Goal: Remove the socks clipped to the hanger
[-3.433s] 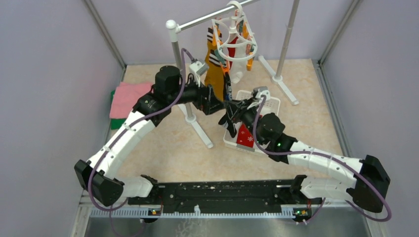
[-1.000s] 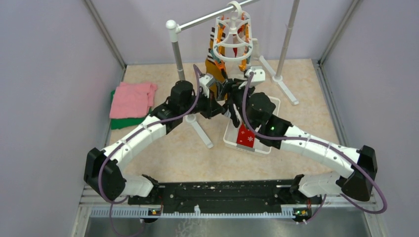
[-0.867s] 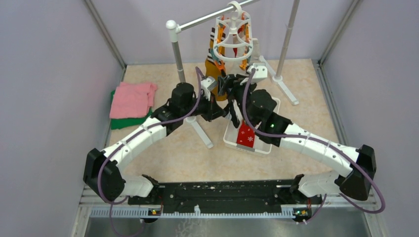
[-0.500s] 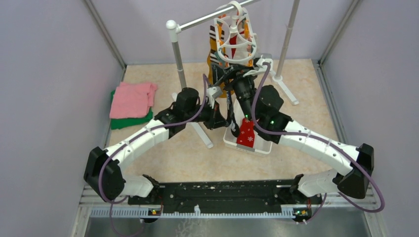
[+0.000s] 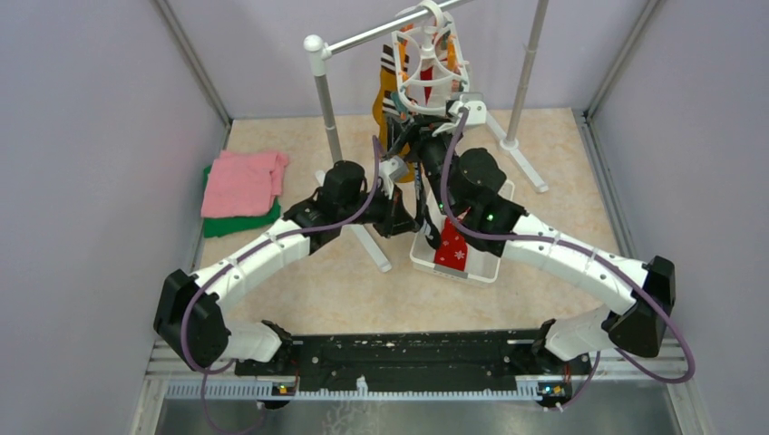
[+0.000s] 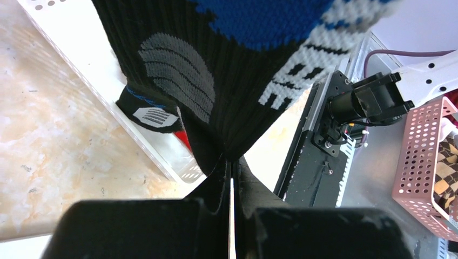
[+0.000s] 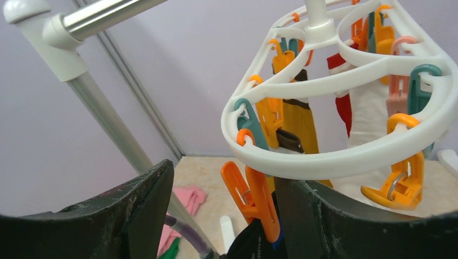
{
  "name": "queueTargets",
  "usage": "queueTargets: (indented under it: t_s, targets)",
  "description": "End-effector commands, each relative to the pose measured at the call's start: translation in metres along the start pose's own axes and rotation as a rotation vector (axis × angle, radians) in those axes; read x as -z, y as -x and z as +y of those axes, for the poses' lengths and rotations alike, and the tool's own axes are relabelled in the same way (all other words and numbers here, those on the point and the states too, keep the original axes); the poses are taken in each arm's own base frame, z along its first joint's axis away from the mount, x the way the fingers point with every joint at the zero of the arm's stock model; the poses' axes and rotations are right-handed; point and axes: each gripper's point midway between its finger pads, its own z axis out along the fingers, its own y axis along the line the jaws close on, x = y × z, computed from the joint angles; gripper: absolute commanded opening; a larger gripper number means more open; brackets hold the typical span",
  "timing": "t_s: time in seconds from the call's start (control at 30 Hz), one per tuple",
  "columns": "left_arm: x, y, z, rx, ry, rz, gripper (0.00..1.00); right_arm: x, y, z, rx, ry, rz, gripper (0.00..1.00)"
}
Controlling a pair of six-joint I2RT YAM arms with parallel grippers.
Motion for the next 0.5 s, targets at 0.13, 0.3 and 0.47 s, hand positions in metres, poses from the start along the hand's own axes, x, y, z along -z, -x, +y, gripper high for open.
queueTargets:
  t_s: [0.13, 0.3, 0.47]
  targets:
    - [0.004, 0.021, -0.007, -0.058, -0.005, -0.041, 0.00, -0.007, 0.017, -0.008, 0.111, -0.068, -0.042, 0.62]
    - [0.003, 0.020, -0.008, -0.065, -0.004, -0.035, 0.00, -0.012, 0.013, -0.011, 0.146, -0.091, -0.057, 0.60]
    - [0.003, 0.018, -0.008, -0.068, -0.004, -0.033, 0.00, -0.012, 0.018, -0.016, 0.144, -0.111, -0.101, 0.51]
